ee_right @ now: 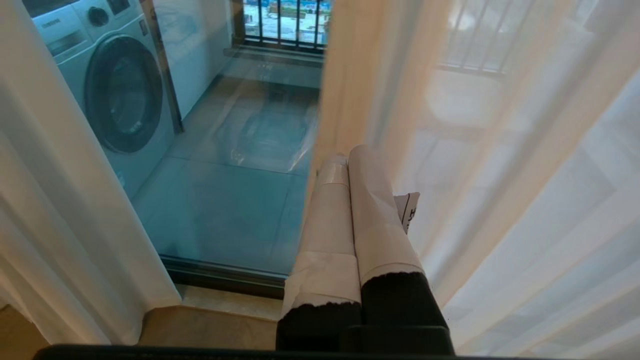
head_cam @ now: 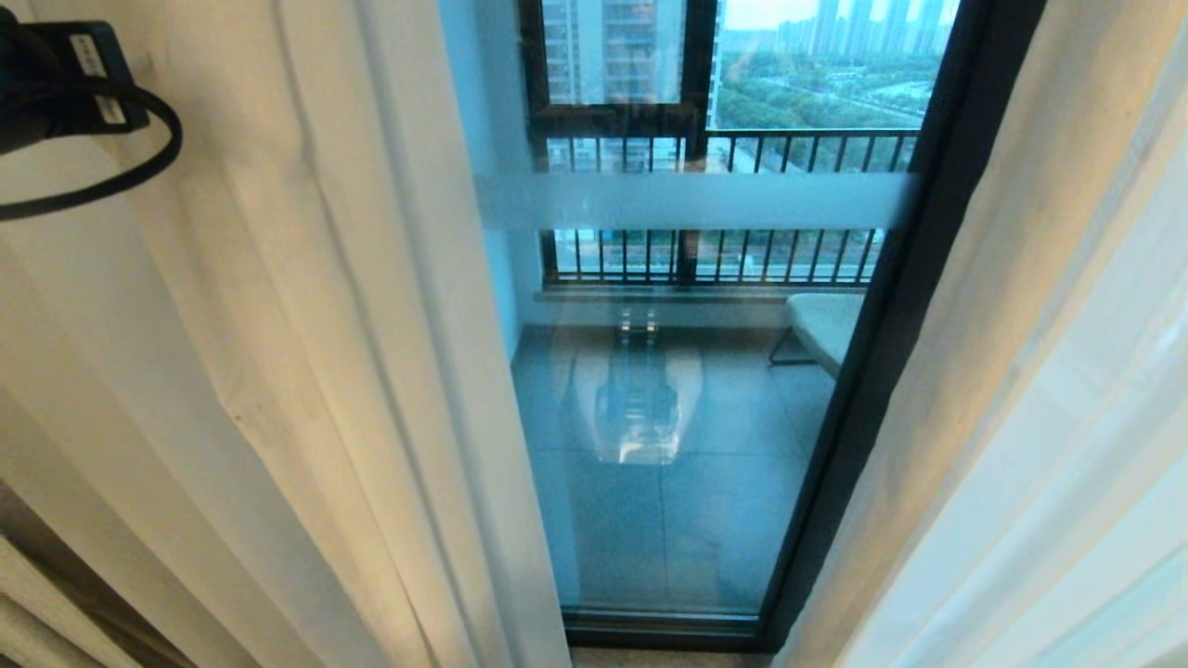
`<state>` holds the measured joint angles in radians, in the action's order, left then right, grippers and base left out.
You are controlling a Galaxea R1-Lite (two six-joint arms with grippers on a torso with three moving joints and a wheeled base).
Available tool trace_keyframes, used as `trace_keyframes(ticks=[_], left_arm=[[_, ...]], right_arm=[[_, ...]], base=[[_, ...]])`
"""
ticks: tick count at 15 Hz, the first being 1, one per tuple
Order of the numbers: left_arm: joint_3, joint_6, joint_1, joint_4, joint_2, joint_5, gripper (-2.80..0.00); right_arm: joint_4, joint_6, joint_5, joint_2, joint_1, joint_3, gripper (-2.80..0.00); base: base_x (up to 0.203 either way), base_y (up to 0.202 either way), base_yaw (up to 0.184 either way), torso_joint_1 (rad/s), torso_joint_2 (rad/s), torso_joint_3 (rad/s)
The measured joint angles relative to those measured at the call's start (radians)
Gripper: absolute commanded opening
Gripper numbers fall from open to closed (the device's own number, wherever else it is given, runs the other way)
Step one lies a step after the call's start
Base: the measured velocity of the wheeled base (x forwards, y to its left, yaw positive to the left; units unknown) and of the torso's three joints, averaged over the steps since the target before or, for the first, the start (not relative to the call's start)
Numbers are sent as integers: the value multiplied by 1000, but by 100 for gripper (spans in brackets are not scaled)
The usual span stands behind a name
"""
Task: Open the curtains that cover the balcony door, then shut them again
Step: Pull the inner curtains open on both sides
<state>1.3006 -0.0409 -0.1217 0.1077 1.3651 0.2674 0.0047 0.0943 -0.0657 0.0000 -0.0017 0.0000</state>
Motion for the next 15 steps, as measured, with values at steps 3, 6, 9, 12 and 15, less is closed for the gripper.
trace_keyframes(ticks=[3, 6, 9, 12, 15], left_arm=[[0, 0, -5, 0, 0, 1, -280], [0, 0, -7, -1, -1, 1, -280], [0, 0, -7, 0, -2, 1, -280], [0, 0, -7, 0, -1, 1, -280], [0, 0, -7, 0, -2, 1, -280]], right_arm=[[0, 0, 0, 0, 0, 0, -280], [0, 0, 0, 0, 0, 0, -280], [0, 0, 0, 0, 0, 0, -280], [0, 0, -1, 0, 0, 0, -280], [0, 0, 0, 0, 0, 0, -280]], base=[[0, 190, 0, 2, 3, 4], [0, 190, 1, 1, 0, 4], [0, 189, 0, 6, 1, 3], [0, 188, 0, 4, 0, 4], [0, 187, -1, 4, 4, 1]])
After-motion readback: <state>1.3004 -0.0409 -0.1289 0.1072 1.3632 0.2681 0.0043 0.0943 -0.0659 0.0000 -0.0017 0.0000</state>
